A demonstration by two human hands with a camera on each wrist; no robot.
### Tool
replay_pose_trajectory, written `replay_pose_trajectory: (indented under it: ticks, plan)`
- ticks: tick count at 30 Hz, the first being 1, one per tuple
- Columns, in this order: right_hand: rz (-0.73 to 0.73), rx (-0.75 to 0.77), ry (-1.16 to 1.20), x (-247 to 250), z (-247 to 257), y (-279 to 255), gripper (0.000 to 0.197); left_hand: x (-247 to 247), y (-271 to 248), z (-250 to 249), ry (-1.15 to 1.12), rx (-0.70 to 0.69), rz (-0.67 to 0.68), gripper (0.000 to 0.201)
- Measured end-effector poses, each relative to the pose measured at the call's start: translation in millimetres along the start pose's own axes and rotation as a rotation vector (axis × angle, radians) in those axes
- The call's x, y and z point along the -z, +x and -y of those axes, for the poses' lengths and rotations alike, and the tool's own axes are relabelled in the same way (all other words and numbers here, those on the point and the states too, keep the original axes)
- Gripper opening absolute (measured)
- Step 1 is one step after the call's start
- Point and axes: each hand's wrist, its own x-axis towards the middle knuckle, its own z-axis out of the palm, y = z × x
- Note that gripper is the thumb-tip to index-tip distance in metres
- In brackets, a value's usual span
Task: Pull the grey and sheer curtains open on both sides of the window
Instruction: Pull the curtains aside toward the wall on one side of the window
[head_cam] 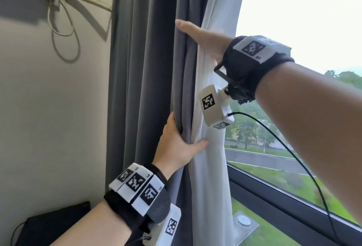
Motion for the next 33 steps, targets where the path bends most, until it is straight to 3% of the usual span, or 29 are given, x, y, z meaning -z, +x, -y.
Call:
replay_pose_trajectory:
  ticks: [7,12,23,33]
  plan:
    - [-0.169,-0.095,-0.054,-2.9,-3.0,39.4,0.118,12.8,39.0,36.4,0.058,0.026,-0.049,0.056]
    - [-0.263,-0.108,0.052,-26.9,-5.0,68.1,0.128,23.7,71.3,63.3,0.072,0.031,0.015,0.053]
    - [-0.358,-0.168,0.053,-96.4,2.8,123.6,0.093,76.5,126.3,126.7,0.062,-0.017,0.148,0.042]
    - [-0.367,-0.200,-0.007,-168.4,10.7,178.7,0.084,119.1,177.3,190.6,0.080,0.016,0.126,0.037]
